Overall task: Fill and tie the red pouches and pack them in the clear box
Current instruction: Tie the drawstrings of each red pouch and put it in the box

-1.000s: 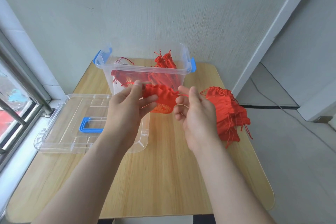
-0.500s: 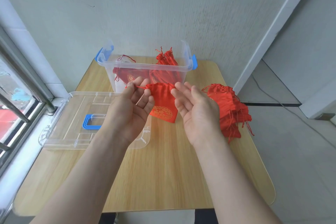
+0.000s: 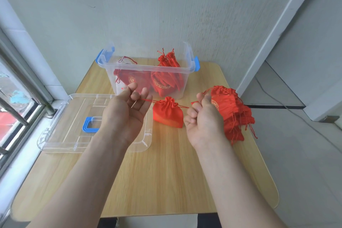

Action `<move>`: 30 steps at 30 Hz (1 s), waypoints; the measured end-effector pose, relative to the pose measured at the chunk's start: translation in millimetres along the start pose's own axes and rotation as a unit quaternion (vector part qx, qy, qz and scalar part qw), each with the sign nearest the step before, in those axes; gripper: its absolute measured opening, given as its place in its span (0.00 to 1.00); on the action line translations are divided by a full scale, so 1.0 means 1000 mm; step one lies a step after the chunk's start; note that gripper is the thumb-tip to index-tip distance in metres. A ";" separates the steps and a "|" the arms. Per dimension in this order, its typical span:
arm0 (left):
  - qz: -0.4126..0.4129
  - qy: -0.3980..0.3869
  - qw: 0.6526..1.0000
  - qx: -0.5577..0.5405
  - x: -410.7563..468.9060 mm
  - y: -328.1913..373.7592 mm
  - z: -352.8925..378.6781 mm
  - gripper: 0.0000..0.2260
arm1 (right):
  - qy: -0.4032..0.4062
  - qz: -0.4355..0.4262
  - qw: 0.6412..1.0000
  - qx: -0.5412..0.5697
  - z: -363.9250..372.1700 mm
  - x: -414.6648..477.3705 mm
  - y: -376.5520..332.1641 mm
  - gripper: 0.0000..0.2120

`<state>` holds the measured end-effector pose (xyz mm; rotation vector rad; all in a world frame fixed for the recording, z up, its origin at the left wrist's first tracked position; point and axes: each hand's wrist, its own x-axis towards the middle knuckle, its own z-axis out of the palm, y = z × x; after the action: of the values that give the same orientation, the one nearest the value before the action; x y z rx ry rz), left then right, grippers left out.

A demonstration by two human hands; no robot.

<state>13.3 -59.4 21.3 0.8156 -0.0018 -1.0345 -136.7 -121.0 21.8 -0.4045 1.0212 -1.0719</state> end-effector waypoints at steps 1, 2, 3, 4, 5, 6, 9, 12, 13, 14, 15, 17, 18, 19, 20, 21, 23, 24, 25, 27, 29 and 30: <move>0.003 0.006 1.000 -0.007 0.000 0.000 0.000 0.09 | 0.010 0.003 1.000 -0.007 -0.001 0.001 0.001 0.16; 0.006 0.013 1.000 -0.008 0.000 -0.001 -0.001 0.09 | 0.018 0.006 1.000 -0.009 -0.002 0.002 0.002 0.16; 0.008 0.019 1.000 -0.004 0.000 -0.003 -0.001 0.09 | 0.024 0.008 1.000 -0.009 -0.001 0.003 0.003 0.16; 0.009 0.021 1.000 0.004 0.000 -0.004 -0.001 0.10 | 0.031 0.008 0.999 -0.010 -0.001 0.003 0.003 0.16; 0.012 0.020 1.000 0.015 0.000 -0.005 -0.001 0.11 | 0.037 0.008 0.999 -0.013 -0.001 0.003 0.003 0.17; 0.016 0.018 0.999 0.023 0.000 -0.005 -0.001 0.11 | 0.044 0.006 0.999 -0.015 -0.001 0.004 0.003 0.17; 0.024 0.022 0.999 0.034 0.001 -0.005 -0.001 0.12 | 0.060 -0.001 0.998 -0.023 0.000 0.005 0.002 0.17; 0.026 0.048 0.998 0.039 0.004 -0.004 -0.001 0.12 | 0.061 -0.052 0.996 -0.043 0.004 -0.003 0.002 0.18; 0.030 0.057 0.997 0.043 0.006 -0.004 -0.002 0.12 | 0.057 -0.085 0.993 -0.061 0.007 -0.007 0.003 0.19; 0.034 0.063 0.996 0.048 0.007 -0.003 -0.003 0.12 | 0.048 -0.122 0.988 -0.085 0.008 -0.009 0.005 0.19; 0.040 0.065 0.996 0.054 0.008 -0.002 -0.004 0.13 | 0.036 -0.159 0.980 -0.112 0.008 -0.010 0.007 0.20; 0.057 0.070 0.994 0.066 0.010 0.000 -0.005 0.14 | 0.014 -0.213 0.963 -0.162 0.006 -0.008 0.009 0.21; 0.068 0.075 0.992 0.076 0.011 0.000 -0.007 0.14 | 0.002 -0.226 0.956 -0.185 0.004 -0.007 0.009 0.21; 0.076 0.080 0.990 0.089 0.011 0.000 -0.008 0.14 | -0.012 -0.231 0.951 -0.206 0.002 -0.006 0.009 0.21; 0.079 0.086 0.988 0.102 0.011 -0.001 -0.009 0.14 | -0.030 -0.231 0.946 -0.225 0.000 -0.005 0.008 0.20; 0.075 0.087 0.987 0.112 0.010 -0.003 -0.010 0.14 | -0.053 -0.230 0.941 -0.241 -0.001 -0.005 0.007 0.20; 0.048 0.066 0.991 0.106 0.009 -0.006 -0.009 0.15 | -0.106 -0.224 0.934 -0.258 -0.001 -0.007 0.009 0.17; 0.029 0.046 0.994 0.099 0.008 -0.007 -0.008 0.16 | -0.134 -0.216 0.931 -0.260 0.000 -0.008 0.011 0.14; 0.010 0.024 0.995 0.097 0.007 -0.007 -0.006 0.16 | -0.157 -0.206 0.930 -0.262 0.000 -0.009 0.014 0.11; -0.021 -0.025 0.992 0.120 0.003 -0.009 -0.002 0.15 | -0.182 -0.197 0.921 -0.283 0.002 -0.012 0.017 0.02; -0.034 -0.077 0.983 0.165 -0.001 -0.011 -0.001 0.14 | -0.181 -0.198 0.912 -0.310 0.001 -0.011 0.020 0.08; -0.035 -0.105 0.975 0.192 -0.003 -0.011 -0.001 0.14 | -0.174 -0.201 0.906 -0.329 0.001 -0.010 0.021 0.09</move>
<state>3.5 -59.8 15.0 1.0576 -0.3658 -1.2015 -126.1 -103.2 11.8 -1.3573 0.9747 -0.9373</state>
